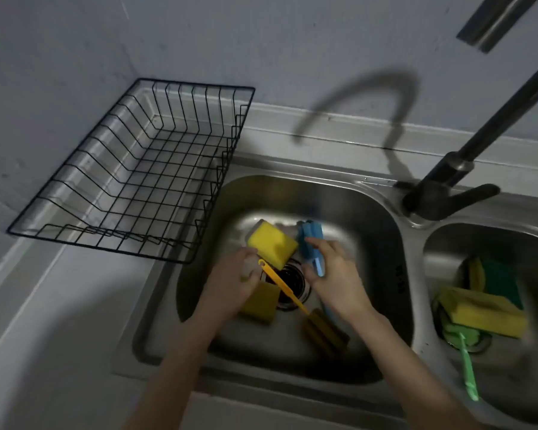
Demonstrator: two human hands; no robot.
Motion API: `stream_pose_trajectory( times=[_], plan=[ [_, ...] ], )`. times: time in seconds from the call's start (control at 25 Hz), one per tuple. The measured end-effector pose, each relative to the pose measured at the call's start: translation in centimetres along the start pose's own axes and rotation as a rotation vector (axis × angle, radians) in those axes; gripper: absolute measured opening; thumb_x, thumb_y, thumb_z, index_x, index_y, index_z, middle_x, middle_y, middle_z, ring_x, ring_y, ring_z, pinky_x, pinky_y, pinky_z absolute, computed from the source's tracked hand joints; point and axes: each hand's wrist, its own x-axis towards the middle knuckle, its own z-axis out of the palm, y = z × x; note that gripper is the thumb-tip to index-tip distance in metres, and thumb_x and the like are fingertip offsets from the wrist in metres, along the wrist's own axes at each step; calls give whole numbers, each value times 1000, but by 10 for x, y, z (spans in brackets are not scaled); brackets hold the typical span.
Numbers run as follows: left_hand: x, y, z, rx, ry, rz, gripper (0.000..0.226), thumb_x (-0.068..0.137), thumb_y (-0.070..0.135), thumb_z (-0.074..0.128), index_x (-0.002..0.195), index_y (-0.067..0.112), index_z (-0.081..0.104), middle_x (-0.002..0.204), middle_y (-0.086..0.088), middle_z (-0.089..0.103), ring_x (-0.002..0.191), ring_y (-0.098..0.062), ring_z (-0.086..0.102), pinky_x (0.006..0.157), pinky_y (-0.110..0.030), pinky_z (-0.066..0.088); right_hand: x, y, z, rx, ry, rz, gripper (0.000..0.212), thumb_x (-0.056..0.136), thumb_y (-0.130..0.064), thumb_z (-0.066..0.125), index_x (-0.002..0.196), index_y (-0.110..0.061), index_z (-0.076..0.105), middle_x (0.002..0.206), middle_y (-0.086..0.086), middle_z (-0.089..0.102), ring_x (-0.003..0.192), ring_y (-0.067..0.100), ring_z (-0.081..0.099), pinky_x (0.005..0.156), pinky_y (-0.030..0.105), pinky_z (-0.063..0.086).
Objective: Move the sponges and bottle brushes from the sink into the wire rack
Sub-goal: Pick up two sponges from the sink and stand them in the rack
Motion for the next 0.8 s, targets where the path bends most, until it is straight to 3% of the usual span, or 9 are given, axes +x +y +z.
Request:
stream_pose_trajectory(
  times=[0.44,0.52,0.64,0.8],
  plan=[
    [41,-54,36,215,-245,-133,46,85,17,53,130,16,41,140,-8,42,127,-25,40,107,-37,35,81,24,54,-106,-149,101,60,84,-16,55,138,-17,31,135,17,41,121,33,45,96,40,42],
    [45,-61,42,317,-334,-136,51,84,21,54,132,16,36,144,-8,35,133,-26,32,111,-40,30,89,29,65,-78,-168,117,66,82,-18,57,141,-16,25,138,17,37,123,33,42,101,43,41],
    [49,-69,47,474,-472,-117,67,84,26,54,140,17,20,155,-7,10,143,-27,3,117,-45,16,96,36,81,-116,-199,133,73,83,-29,58,143,-16,20,145,18,29,131,35,32,106,46,36],
    [52,-70,51,530,-525,-101,80,82,24,55,143,23,3,157,-1,-8,143,-25,-15,118,-49,12,102,44,97,-180,-205,152,74,83,-27,57,143,-16,16,152,15,12,135,37,24,106,47,34]
  ],
)
